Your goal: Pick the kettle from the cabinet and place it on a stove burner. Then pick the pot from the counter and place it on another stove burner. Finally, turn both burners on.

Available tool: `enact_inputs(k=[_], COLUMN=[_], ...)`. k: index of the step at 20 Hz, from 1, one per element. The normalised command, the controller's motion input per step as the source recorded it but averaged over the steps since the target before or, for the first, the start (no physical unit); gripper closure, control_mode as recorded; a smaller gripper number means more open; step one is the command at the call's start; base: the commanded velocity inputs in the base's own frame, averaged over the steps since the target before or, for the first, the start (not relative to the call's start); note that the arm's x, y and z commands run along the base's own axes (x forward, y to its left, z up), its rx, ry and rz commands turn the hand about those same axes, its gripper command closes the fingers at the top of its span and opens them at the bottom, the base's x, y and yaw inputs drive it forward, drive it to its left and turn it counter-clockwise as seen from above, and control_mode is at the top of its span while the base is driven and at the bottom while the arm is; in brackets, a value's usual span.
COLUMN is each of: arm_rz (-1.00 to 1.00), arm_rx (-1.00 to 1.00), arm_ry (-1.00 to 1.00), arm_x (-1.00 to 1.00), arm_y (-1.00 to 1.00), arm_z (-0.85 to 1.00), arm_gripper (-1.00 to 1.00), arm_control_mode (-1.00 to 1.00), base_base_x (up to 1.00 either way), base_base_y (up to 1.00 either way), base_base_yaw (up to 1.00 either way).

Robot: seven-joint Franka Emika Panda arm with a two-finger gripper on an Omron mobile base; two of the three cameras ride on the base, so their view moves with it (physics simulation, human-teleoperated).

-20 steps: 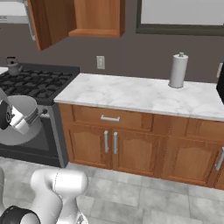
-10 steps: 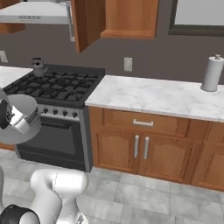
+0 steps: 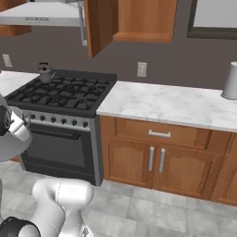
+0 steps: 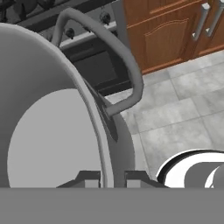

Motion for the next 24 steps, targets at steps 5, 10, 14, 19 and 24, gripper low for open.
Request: enact_inputs(k=[5, 10, 14, 19, 24], arm_rz=[0.00, 0.00, 0.00, 0.00, 0.00], arm_rx=[0.00, 0.00, 0.00, 0.00, 0.00], arm_ry=[0.00, 0.00, 0.00, 0.00, 0.00], arm_x=[0.00, 0.00, 0.00, 0.00, 0.00], arm_y=[0.00, 0.00, 0.00, 0.00, 0.00], arm_z=[0.00, 0.00, 0.00, 0.00, 0.00], arm_gripper=[1.00, 1.00, 1.00, 1.00, 1.00], arm_control_mode=[1.00, 1.00, 1.00, 1.00, 1.00], base_base_x=[0.56, 0.42, 0.33, 0.35, 0.45], base_base_y=[0.28, 0.35, 0.49, 0.47, 0.30], base_base_yaw=[0.06, 0.07, 0.05, 0.05, 0.08])
